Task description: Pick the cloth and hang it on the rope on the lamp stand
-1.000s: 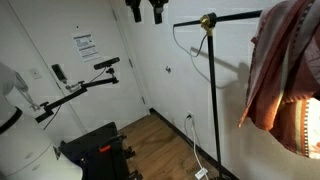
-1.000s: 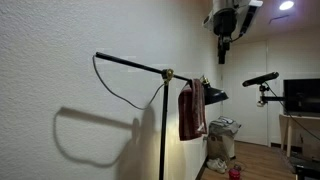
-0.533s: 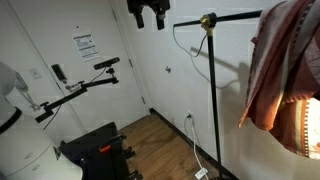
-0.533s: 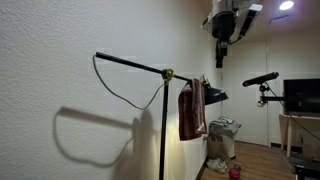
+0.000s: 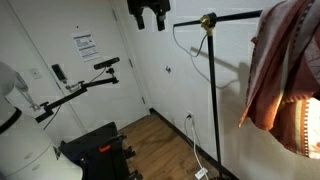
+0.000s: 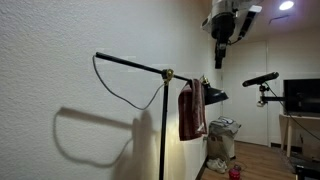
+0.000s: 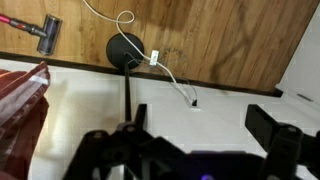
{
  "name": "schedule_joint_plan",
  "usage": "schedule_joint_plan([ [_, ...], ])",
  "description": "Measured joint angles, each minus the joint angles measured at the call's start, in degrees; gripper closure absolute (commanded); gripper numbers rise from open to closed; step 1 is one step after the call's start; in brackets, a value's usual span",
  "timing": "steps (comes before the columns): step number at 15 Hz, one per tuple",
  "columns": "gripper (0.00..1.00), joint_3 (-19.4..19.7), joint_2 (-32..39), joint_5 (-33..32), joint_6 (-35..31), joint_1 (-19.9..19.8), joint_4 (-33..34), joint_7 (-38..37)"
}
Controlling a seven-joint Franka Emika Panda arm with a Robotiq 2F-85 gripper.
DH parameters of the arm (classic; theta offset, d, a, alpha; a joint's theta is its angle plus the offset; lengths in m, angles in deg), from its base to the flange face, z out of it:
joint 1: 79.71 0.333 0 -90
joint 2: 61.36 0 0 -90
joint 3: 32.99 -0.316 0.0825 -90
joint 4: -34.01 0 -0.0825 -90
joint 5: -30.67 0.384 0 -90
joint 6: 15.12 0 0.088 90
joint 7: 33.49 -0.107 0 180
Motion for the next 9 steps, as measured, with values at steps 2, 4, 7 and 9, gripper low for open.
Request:
schedule_joint_plan([
  [2,0.00,-1.78,-0.11,-1.22,-7.20,-0.97,-1.68,-4.01],
  [4,0.00,-4.25,-0.21,-3.49,-15.42,-1.79,-4.93,-9.14],
  [7,0.00,-8.81,-0.05,-10.01,-26.70,-4.08,-10.91,-19.91],
  [9,0.00,-12.23,0.25,-16.40,-32.16,-7.04,-14.63,-28.65],
])
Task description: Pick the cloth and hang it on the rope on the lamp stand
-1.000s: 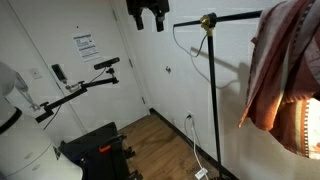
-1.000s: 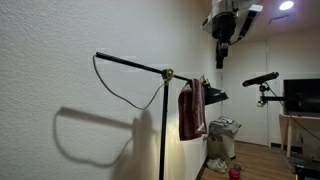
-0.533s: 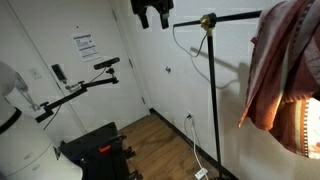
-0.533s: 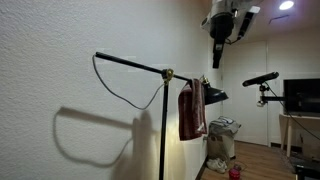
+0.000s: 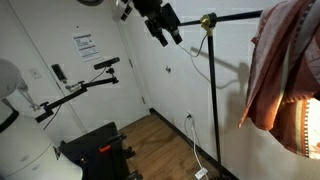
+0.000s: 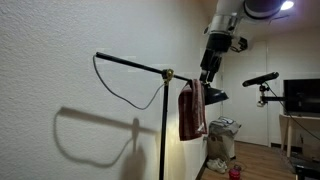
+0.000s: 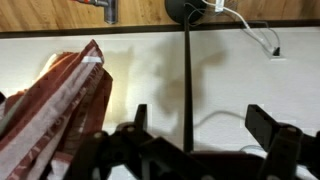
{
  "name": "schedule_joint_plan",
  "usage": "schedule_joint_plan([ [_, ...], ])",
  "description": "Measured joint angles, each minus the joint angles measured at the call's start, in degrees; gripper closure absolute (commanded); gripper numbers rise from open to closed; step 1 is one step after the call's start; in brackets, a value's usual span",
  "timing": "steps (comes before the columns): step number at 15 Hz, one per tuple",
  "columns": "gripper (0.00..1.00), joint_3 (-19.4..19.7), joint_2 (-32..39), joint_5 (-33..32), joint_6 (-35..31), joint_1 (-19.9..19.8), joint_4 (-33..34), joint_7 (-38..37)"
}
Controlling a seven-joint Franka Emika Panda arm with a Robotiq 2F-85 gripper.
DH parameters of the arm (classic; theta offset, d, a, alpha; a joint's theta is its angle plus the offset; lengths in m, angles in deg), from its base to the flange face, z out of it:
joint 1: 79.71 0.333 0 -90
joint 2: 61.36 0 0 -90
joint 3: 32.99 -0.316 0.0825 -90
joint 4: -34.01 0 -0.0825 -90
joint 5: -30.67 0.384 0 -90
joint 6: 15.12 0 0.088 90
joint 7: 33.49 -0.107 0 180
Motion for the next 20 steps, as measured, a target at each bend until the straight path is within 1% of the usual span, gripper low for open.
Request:
schedule_joint_plan([
  [2,0.00,-3.78,0.29,-7.51,-3.38,-4.22,-3.03,-9.35],
  [4,0.00,-7.61,0.50,-15.27,-4.18,-8.97,-5.24,-18.02],
  [6,0.00,-10.42,0.80,-21.74,-4.18,-12.99,-6.84,-25.14],
  [8,0.00,-11.57,1.60,-27.03,-4.19,-15.85,-7.75,-30.56],
  [10,0.00,-11.58,2.83,-32.75,-4.27,-17.92,-7.85,-35.97],
  [13,0.00,-9.83,3.41,-33.57,-4.25,-16.53,-7.85,-36.58],
  [16,0.00,-9.43,3.42,-33.57,-4.24,-15.67,-7.85,-36.58],
  [18,0.00,-8.47,3.38,-34.08,-4.50,-14.34,-7.83,-36.58],
  [20,0.00,-7.55,3.45,-36.07,-7.43,-13.90,-7.82,-37.01],
])
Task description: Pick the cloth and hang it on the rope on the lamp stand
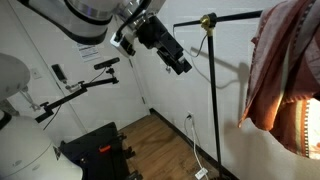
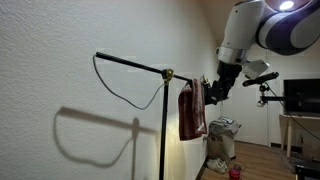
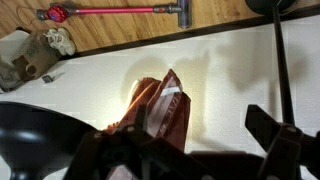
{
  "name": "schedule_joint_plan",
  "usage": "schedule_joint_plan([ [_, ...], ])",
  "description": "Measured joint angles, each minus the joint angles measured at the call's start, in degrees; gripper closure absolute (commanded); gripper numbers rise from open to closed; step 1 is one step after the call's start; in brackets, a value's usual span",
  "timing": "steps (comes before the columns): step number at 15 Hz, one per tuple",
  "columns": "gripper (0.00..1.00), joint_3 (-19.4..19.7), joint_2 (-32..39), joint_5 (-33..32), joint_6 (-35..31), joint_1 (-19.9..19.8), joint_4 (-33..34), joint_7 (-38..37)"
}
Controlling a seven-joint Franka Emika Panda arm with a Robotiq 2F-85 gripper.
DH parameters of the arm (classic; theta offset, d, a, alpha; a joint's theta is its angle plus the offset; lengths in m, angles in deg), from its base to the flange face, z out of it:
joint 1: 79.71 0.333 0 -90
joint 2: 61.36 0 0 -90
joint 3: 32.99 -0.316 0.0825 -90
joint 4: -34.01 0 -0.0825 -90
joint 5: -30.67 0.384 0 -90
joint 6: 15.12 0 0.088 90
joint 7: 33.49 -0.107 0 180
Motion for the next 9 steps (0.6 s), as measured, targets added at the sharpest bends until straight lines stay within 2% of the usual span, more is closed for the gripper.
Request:
schedule_joint_plan([
  [2,0.00,0.31,0.87,-2.60,-4.28,-1.64,0.02,-2.04],
  [5,0.00,0.42,4.22,-7.67,-9.33,-6.45,0.47,-6.70],
  [9,0.00,0.34,10.45,-15.40,-10.70,-12.23,3.35,-14.89],
])
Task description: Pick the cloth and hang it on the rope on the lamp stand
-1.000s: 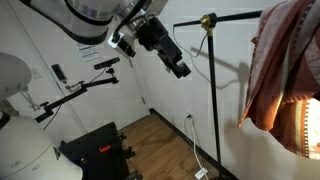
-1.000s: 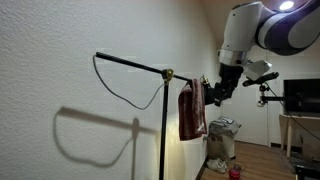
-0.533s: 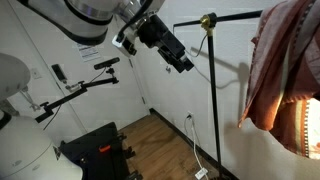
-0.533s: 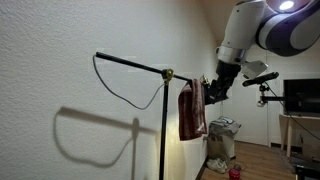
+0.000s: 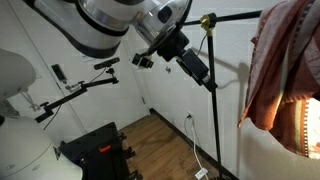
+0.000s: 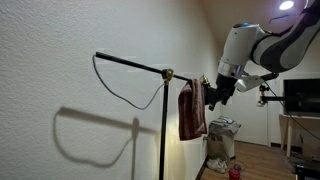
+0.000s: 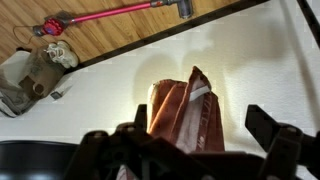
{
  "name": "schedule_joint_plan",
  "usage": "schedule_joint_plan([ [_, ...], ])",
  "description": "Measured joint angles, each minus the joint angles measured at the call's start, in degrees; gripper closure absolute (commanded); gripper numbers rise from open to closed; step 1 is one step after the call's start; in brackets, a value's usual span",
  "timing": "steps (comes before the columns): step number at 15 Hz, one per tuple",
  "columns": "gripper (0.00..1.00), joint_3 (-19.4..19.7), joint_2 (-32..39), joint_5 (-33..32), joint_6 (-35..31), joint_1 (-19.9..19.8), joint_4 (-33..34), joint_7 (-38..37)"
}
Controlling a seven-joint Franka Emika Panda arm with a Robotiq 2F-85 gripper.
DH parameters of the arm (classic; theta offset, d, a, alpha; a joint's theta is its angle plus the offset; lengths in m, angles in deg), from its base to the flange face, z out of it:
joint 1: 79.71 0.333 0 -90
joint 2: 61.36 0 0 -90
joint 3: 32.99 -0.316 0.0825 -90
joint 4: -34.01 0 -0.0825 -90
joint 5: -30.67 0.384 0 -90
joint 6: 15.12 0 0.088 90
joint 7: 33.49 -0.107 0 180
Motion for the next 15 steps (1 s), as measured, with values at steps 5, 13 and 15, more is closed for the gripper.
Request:
schedule_joint_plan([
  [5,0.00,-0.11,6.52,-15.38,0.02,-3.21,5.96,-16.07],
  [13,0.00,-0.11,8.58,-20.18,-0.37,-3.32,7.66,-20.87],
  [15,0.00,-0.10,8.35,-26.40,-2.11,-3.33,8.05,-25.77],
])
